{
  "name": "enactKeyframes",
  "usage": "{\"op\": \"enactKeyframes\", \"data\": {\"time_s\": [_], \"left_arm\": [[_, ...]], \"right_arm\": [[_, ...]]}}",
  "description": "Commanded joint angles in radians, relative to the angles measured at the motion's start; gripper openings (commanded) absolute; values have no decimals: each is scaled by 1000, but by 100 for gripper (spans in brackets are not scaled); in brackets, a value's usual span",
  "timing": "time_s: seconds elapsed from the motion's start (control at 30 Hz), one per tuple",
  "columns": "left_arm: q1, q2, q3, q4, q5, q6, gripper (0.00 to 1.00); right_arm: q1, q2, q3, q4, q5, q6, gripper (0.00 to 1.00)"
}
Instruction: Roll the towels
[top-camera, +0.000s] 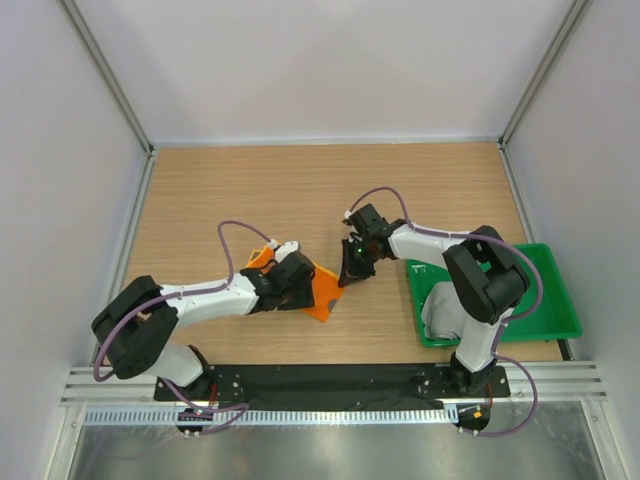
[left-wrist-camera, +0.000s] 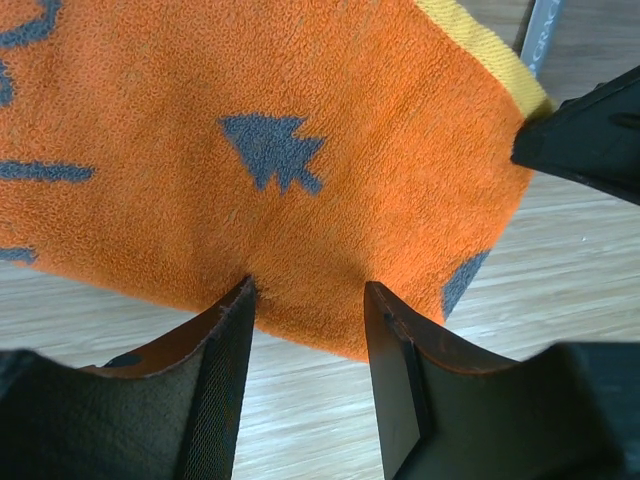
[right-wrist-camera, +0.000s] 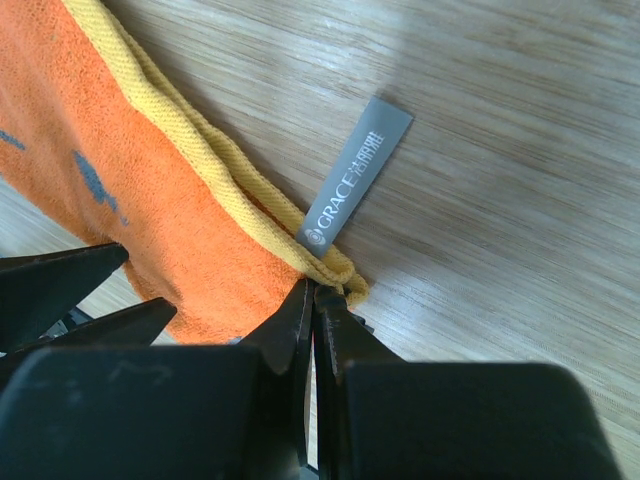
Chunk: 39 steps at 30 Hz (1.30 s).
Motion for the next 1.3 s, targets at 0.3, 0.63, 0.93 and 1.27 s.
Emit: {"op": "enactKeyframes", "data": {"time_s": [0.3,0.63,0.93,1.27], "left_arm": [[-3,13,-15,69,-15,-18,48],[-17,-31,138,-66,-99,93,50],[-259,-31,209,-130,-297,231,49],[-419,173,315,-196,-415,219,47]], "right_arm": [[-15,-25,55,-119,114,-68,9],[-30,-102,245,-300,231,-94,34],[-49,-251,181,-332,361,-54,41],[-79,-340,112,-340,395,-37,41]]}}
